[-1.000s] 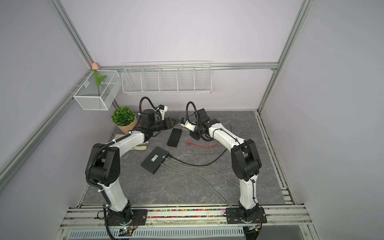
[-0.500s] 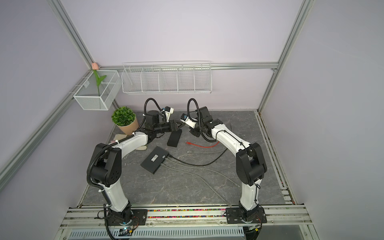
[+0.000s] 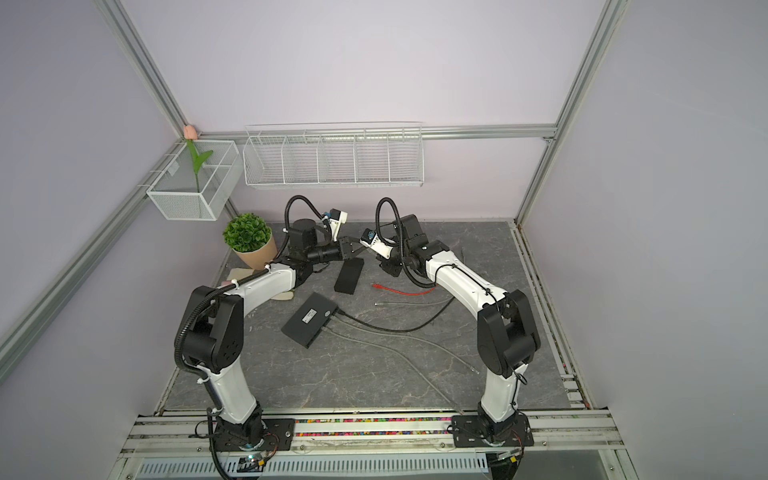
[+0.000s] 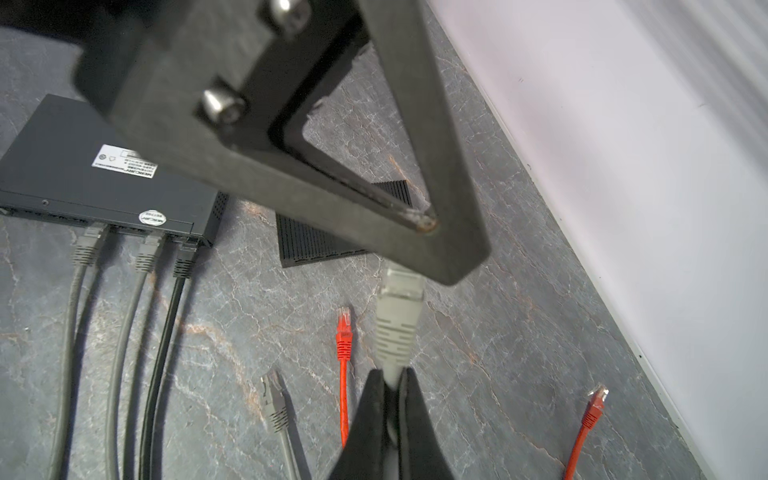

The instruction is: Insert the plug into the switch port

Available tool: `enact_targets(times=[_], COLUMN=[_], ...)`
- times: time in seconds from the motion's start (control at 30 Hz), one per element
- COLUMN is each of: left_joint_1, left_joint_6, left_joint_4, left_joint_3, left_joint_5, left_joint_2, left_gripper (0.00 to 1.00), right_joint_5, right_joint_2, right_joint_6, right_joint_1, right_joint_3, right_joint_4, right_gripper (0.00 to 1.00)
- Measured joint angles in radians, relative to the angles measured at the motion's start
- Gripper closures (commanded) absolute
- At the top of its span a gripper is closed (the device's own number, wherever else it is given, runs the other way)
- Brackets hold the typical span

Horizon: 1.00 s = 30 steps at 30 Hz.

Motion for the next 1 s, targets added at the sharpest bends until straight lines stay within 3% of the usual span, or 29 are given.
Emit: enact_targets(times=[0.1, 0.13, 0.23, 0.33, 0.5, 0.67, 0.83, 1.0], left_joint_1=[0.002, 0.002, 0.003, 0.000, -0.001, -0.001, -0.001, -0.014], left_joint_6=[-0.010, -0.013, -0.014, -0.013, 0.021, 0.005, -0.269, -0.411], left_joint_4=[0.032, 0.037, 0.060, 0.109, 0.183, 0.334, 0.761, 0.947], left_joint_3=[-0.003, -0.004, -0.006, -0.013, -0.022, -0.023, 0.023, 0.130], left_joint_5=[0.016, 0.021, 0.051, 0.111, 0.245, 0.386, 0.500, 0.574], left_joint_2=[0.000, 0.000, 0.000, 0.000, -0.012, -0.024, 0.014, 0.062], left_gripper=[1.00, 1.00, 1.00, 1.00, 1.00, 1.00, 1.00, 1.00], right_joint_5=[0.002, 0.002, -0.002, -0.032, -0.263, -0.543, -0.814, -1.018], right_joint_2=[-0.007, -0.009, -0.011, -0.018, -0.130, -0.278, -0.268, -0.139], right_joint_6=[0.001, 0.002, 0.006, 0.006, 0.030, 0.042, -0.055, -0.177], right_joint_1=[0.000, 0.000, 0.000, -0.006, -0.098, -0.237, -0.255, -0.296], right_joint_3=[0.000, 0.000, 0.000, -0.001, -0.040, -0.020, 0.062, 0.168], right_joint_4=[0.001, 0.001, 0.002, -0.013, -0.063, -0.111, -0.268, -0.465], right_gripper=[0.93, 0.89, 0.57, 0.52, 0.39, 0.37, 0.39, 0.46])
